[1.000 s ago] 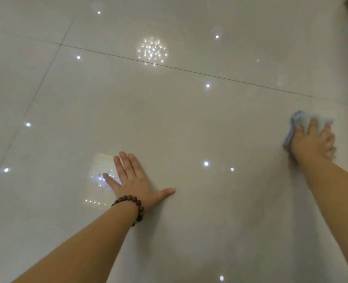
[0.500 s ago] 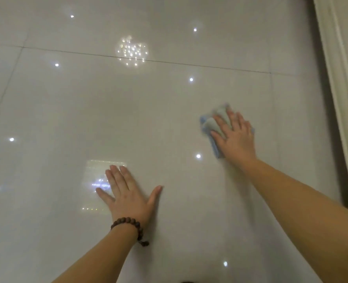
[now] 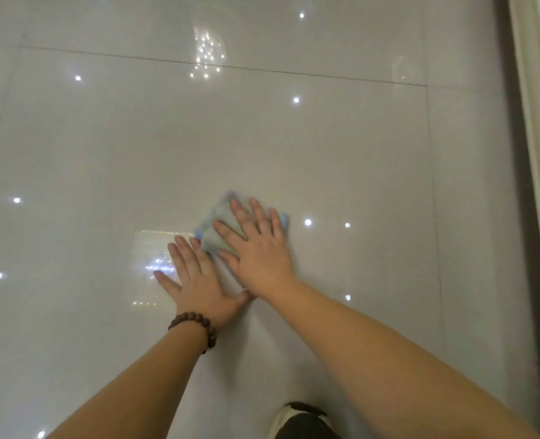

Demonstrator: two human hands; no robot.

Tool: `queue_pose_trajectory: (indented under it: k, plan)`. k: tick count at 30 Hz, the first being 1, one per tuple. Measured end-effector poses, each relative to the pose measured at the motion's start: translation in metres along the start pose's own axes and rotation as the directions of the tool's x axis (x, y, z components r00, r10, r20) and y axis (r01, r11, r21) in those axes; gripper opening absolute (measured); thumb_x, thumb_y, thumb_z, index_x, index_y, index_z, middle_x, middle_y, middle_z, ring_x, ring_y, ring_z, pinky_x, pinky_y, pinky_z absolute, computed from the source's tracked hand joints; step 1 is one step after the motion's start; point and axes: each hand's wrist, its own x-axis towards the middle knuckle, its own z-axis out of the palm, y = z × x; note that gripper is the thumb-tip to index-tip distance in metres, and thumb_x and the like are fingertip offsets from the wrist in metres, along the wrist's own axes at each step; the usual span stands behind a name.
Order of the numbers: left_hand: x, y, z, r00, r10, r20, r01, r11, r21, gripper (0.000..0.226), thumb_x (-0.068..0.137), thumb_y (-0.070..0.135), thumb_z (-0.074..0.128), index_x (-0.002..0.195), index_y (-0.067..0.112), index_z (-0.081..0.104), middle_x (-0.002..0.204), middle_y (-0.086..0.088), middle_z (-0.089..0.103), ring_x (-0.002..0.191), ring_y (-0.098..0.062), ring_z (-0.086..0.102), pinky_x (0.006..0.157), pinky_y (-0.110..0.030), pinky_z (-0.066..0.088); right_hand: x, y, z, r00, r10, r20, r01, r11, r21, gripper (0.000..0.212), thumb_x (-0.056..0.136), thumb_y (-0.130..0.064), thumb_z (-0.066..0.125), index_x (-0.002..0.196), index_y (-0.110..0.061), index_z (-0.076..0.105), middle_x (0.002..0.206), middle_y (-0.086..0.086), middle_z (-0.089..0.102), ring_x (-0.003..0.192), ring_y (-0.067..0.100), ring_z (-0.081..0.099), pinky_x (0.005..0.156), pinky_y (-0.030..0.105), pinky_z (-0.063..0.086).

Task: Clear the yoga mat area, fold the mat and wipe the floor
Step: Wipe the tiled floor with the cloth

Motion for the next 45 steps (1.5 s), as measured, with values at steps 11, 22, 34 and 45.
queue_pose_trajectory:
  k: [11,22,34,45]
  plan:
    - [-0.032,-0.067,0.0,0.969,-0.134,0.207,0.132,0.991,0.02,0.151,0.041,0.101,0.039,0.127,0.017,-0.052,0.138,-0.013,-0.054,0.133,-0.034,-0.042,0.107,-0.07,-0.004,-0.103,0.208,-0.056,0.199,0.976,-0.085,-0.961,0.211,0.18,0.064,0.091,-0.059,0.029,0.147,-0.029,0.033,0.159,0.008,0.015,0.143,0.037,0.013,0.113,0.053,0.009]
    - [-0.042,-0.067,0.0,0.987,-0.084,0.138,0.083,0.996,0.012,0.149,0.046,0.097,0.046,0.126,0.017,-0.05,0.148,-0.012,-0.043,0.138,-0.033,-0.035,0.106,-0.071,-0.001,-0.1,0.003,0.003,0.997,-0.049,0.064,0.052,0.997,-0.052,0.054,0.088,-0.06,0.033,0.131,-0.035,0.054,0.151,0.006,0.037,0.135,0.036,0.037,0.109,0.053,0.031]
    - [-0.033,-0.074,0.017,0.996,-0.065,0.058,0.065,0.998,-0.001,0.152,0.044,0.098,0.047,0.136,0.018,-0.043,0.147,-0.011,-0.044,0.137,-0.032,-0.037,0.105,-0.071,-0.005,-0.156,0.127,-0.023,0.494,0.865,-0.087,-0.859,0.501,0.106,0.057,0.095,-0.055,0.034,0.147,-0.031,0.032,0.16,0.008,0.009,0.143,0.04,0.012,0.113,0.054,0.009]
    - [-0.088,-0.177,0.042,0.921,-0.161,-0.356,0.134,0.986,-0.099,0.108,0.077,0.082,0.022,0.151,0.012,-0.012,0.159,-0.011,-0.016,0.147,-0.024,-0.017,0.114,-0.062,-0.001,-0.106,0.108,-0.017,0.991,0.131,0.036,-0.125,0.984,-0.129,0.067,0.086,-0.072,0.014,0.146,-0.043,0.022,0.159,-0.001,0.015,0.144,0.031,0.016,0.115,0.048,0.013]
